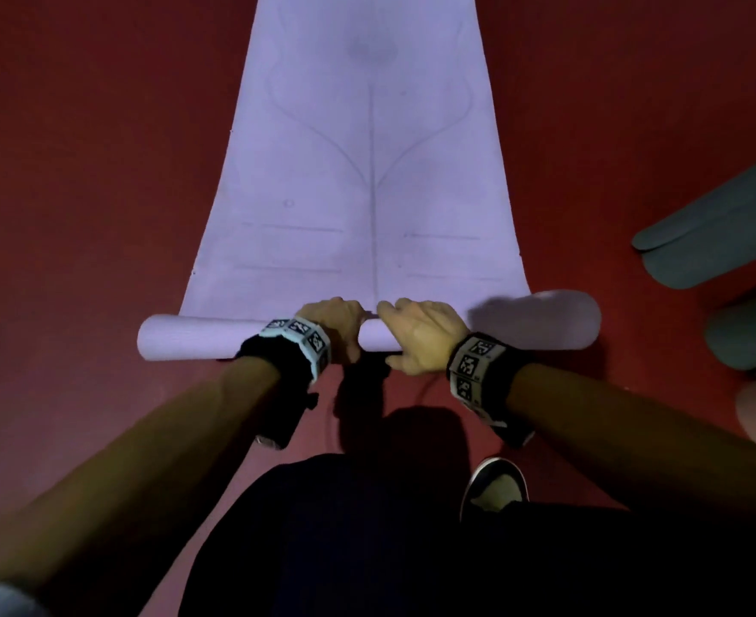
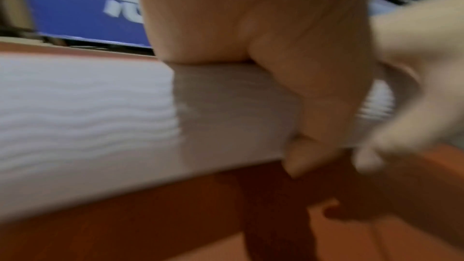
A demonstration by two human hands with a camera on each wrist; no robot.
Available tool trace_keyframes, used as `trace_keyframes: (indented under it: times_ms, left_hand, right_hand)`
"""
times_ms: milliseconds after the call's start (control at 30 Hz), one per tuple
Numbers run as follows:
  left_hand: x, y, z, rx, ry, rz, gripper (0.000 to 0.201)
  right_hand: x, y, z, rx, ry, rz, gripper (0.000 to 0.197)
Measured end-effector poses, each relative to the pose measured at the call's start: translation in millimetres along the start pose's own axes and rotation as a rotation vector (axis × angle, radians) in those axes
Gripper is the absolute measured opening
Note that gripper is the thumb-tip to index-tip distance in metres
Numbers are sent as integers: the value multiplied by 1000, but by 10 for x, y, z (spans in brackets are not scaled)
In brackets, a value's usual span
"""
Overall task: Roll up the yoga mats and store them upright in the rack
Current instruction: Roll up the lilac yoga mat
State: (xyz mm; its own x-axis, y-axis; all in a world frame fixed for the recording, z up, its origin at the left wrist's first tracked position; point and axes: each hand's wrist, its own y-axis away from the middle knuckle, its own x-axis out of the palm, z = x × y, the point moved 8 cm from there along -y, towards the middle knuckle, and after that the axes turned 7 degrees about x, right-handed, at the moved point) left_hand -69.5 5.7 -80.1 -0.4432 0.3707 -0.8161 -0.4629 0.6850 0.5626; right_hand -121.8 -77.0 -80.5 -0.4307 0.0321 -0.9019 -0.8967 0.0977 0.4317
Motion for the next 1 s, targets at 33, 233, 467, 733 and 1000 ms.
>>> trace_keyframes:
  times_ms: [33, 233, 467, 733, 1000]
  left_hand:
    - [-14, -12, 2, -2, 1, 30, 37]
    - [-95, 58, -122, 143, -164, -234, 44]
    - [3, -76, -88, 47, -58, -100, 34]
    - [7, 32, -128, 113, -101, -194, 48]
    - [133, -47, -78, -29, -38, 34, 43]
  right_hand:
    - [-2, 15, 11, -10, 23, -15, 61]
    - [-113, -35, -164, 105, -138, 106, 40]
    - [-7, -15, -151, 54, -48, 40, 55]
    - [32, -70, -177, 47, -132, 158, 43]
    - [128, -12, -122, -31, -75, 99, 64]
